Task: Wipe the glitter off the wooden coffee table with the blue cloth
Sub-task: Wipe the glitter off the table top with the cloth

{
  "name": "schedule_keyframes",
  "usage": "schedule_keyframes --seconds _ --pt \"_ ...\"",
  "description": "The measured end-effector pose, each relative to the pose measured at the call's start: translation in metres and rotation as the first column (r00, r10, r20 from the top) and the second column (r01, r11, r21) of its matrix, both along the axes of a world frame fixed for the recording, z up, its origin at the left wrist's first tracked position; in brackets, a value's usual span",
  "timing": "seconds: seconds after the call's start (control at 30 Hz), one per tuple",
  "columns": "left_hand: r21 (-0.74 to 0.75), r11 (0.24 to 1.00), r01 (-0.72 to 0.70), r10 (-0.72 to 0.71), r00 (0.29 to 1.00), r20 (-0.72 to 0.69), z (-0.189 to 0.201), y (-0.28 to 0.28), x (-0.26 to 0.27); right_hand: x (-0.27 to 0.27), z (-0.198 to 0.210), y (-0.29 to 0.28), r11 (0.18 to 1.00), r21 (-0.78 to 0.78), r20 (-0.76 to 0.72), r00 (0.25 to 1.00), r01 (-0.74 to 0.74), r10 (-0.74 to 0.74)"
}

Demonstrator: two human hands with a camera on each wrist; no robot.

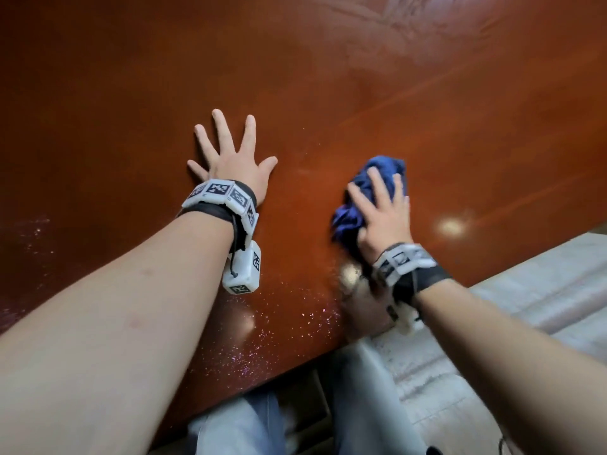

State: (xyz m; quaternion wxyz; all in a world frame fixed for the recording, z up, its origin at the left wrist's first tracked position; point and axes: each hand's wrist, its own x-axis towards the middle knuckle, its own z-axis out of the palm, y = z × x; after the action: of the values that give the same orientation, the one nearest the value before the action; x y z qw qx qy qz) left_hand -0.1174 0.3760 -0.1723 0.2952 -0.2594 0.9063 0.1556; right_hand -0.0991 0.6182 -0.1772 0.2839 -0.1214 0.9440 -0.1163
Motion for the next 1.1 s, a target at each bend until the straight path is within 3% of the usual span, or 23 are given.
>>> schedule_keyframes --seconds 0.13,0.27,0.4,0.53,0.63,0.7,0.77,0.8,0.87,0.97,1.1 --pt "-0.001 1.0 0.029 -0.029 0.999 -0.029 -0.001 -0.007 0.004 -0.078 -0.001 -0.023 0.978 0.06 -0.1 0.976 0.201 -0.194" --pt "0.012 0.995 0.102 -0.101 0.994 -0.052 -0.002 -0.023 0.009 -0.116 -0.002 -0.09 0.997 0.041 -0.101 0.993 0.059 -0.054" --pt "0.024 0.989 0.146 -0.144 0.987 -0.075 -0.004 -0.034 0.015 -0.048 -0.004 -0.108 0.963 -0.047 -0.086 0.962 -0.264 0.259" --pt "0.021 0.992 0.121 -0.12 0.992 -0.036 -0.002 -0.031 0.013 0.048 -0.006 -0.038 0.884 -0.045 -0.071 0.884 -0.466 0.462" --pt "0.006 0.995 0.103 -0.103 0.995 -0.019 -0.001 -0.024 0.011 0.04 -0.001 0.015 0.916 -0.001 -0.011 0.916 -0.402 0.402" --pt "0.005 0.996 0.088 -0.088 0.996 -0.017 -0.001 -0.021 0.01 0.003 0.001 0.019 0.986 0.016 -0.046 0.985 -0.163 0.164" --pt "0.003 0.996 0.087 -0.087 0.996 -0.016 -0.002 -0.02 0.009 -0.04 0.002 -0.004 0.998 0.038 -0.045 0.997 0.059 -0.058" --pt "0.0 0.996 0.091 -0.09 0.996 -0.013 -0.002 -0.02 0.009 -0.056 0.001 -0.022 0.994 0.047 -0.074 0.993 0.097 -0.093" --pt "-0.002 0.995 0.096 -0.096 0.995 -0.012 -0.003 -0.021 0.01 -0.071 0.0 -0.061 0.997 0.037 -0.113 0.992 0.065 -0.061" --pt "-0.012 0.995 0.097 -0.097 0.995 -0.012 -0.005 -0.023 0.011 -0.036 -0.002 -0.097 0.993 -0.022 -0.091 0.99 -0.113 0.11" --pt "-0.033 0.996 0.083 -0.083 0.996 0.021 -0.002 -0.017 0.007 0.043 -0.007 -0.061 0.958 -0.13 -0.079 0.966 -0.257 0.248"
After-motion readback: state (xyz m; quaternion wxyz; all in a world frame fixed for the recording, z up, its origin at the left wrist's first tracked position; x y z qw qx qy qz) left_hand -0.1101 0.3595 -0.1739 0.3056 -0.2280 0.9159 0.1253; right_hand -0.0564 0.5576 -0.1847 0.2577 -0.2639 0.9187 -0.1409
